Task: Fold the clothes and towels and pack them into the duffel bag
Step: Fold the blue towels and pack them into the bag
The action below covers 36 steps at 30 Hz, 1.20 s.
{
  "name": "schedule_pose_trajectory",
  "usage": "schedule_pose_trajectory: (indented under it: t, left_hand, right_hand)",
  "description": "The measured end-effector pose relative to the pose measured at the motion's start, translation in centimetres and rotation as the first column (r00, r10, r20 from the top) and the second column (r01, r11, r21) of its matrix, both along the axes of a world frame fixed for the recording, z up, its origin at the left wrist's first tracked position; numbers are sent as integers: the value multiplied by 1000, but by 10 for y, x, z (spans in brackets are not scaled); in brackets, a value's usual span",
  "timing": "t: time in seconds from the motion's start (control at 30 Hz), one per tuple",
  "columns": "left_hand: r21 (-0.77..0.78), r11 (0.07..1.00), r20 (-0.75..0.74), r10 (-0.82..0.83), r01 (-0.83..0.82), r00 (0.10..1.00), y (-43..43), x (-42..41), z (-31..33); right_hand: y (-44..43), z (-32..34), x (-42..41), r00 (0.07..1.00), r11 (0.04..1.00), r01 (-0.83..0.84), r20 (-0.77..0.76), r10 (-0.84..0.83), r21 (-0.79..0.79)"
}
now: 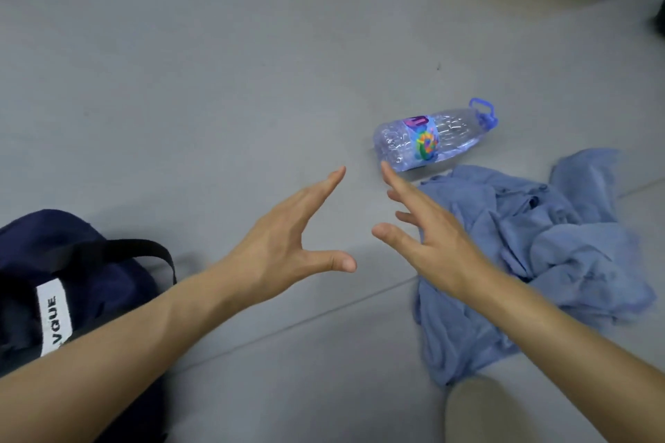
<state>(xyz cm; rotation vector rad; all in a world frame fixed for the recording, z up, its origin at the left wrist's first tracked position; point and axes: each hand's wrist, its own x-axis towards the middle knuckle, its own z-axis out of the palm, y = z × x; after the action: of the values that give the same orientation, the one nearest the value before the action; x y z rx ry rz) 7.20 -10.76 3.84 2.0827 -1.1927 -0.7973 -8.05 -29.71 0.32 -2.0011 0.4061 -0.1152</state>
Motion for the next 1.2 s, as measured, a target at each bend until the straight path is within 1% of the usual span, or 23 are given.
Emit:
schedule_pose_trajectory:
  t: [0.1, 0.17, 0.33, 0.47, 0.53, 0.6, 0.67, 0.73, 0.77, 0.83, 0.93, 1.1, 1.2]
  left_hand:
    - [-15, 1000, -29, -14, 13, 999, -31, -16, -22]
    - [-28, 1000, -76, 7, -9, 997, -50, -30, -39]
    - [-29, 995, -258, 84, -95, 962, -85, -82, -90]
    - [-8, 998, -298, 53, -58, 953, -107, -120, -121]
    - [1, 999, -283, 31, -32, 959, -117, -132, -134]
    - [8, 1000, -277, 16, -14, 961, -123, -142, -146]
    - [42, 999, -276, 16, -5, 961, -125, -149, -157]
    - [66, 998, -220, 24, -9, 975, -130, -152, -162]
    - [63, 998, -183, 27, -16, 983, -132, -154, -165]
    - [56, 997, -123, 59, -53, 991, -137, -155, -168]
    - [83, 989, -67, 127, -121, 990, -142, -155, -172]
    - [10, 965, -37, 262, -262, 964, -153, -154, -156]
    - [-56, 940, -99, 331, -337, 939, -150, -145, -134]
  right_hand:
    - [-11, -20, -22, 996, 996, 84, -42, -82, 30]
    - [-20, -33, -36, 992, 994, 108, -63, -109, -20]
    - [-44, -57, -80, 973, 979, 160, -146, -178, -123]
    - [-62, -75, -110, 956, 960, 158, -208, -207, -231]
    - [-74, -90, -123, 943, 934, 134, -245, -223, -332]
    - [-84, -105, -132, 912, 903, 69, -340, -229, -425]
    - [-87, -117, -135, 883, 876, -26, -422, -206, -482]
    - [-86, -125, -134, 874, 850, -70, -443, -200, -522]
    - [-85, -127, -133, 875, 843, -58, -434, -215, -534]
    - [-84, -128, -129, 888, 837, 18, -376, -265, -547]
    - [-83, -128, -126, 929, 825, 167, -195, -316, -540]
    - [-84, -117, -124, 934, 854, 277, -85, -347, -440]
    - [-77, -97, -119, 925, 860, 368, 48, -377, -353]
